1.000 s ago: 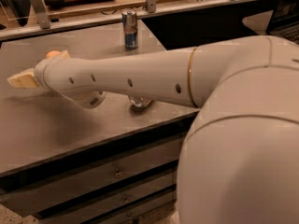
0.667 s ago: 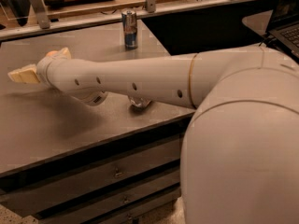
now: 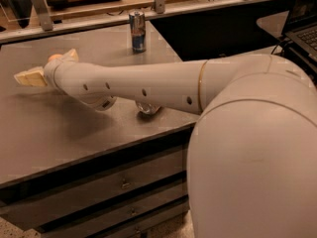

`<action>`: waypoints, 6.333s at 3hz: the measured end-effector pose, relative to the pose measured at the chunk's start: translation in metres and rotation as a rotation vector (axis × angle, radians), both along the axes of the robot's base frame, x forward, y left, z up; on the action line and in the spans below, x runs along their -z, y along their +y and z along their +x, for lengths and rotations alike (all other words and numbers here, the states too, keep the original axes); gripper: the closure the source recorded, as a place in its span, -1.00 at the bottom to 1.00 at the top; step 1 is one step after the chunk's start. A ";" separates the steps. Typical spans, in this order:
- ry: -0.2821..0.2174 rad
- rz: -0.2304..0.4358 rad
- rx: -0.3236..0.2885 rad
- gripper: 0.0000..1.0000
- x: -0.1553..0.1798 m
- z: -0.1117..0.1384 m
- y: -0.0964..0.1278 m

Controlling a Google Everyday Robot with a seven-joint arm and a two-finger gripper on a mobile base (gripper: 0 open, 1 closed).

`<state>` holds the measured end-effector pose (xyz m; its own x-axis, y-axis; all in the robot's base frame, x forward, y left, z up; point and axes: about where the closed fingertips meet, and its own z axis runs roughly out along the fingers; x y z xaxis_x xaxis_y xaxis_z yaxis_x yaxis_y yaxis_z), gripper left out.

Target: Move orange near redbull can

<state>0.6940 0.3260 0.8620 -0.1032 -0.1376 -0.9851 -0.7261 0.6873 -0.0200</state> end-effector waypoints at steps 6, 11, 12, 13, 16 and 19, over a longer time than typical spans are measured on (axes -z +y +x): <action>-0.057 -0.102 0.050 1.00 -0.022 0.033 -0.069; -0.030 -0.133 -0.013 1.00 -0.069 -0.090 -0.147; -0.039 -0.181 -0.138 1.00 -0.069 -0.116 -0.141; -0.034 -0.213 -0.152 1.00 -0.065 -0.135 -0.163; -0.028 -0.205 0.183 1.00 -0.044 -0.109 -0.292; -0.121 -0.209 0.270 1.00 -0.078 -0.059 -0.309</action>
Offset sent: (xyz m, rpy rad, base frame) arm 0.0570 -0.0122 -0.0268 -0.0478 -0.0009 -0.0396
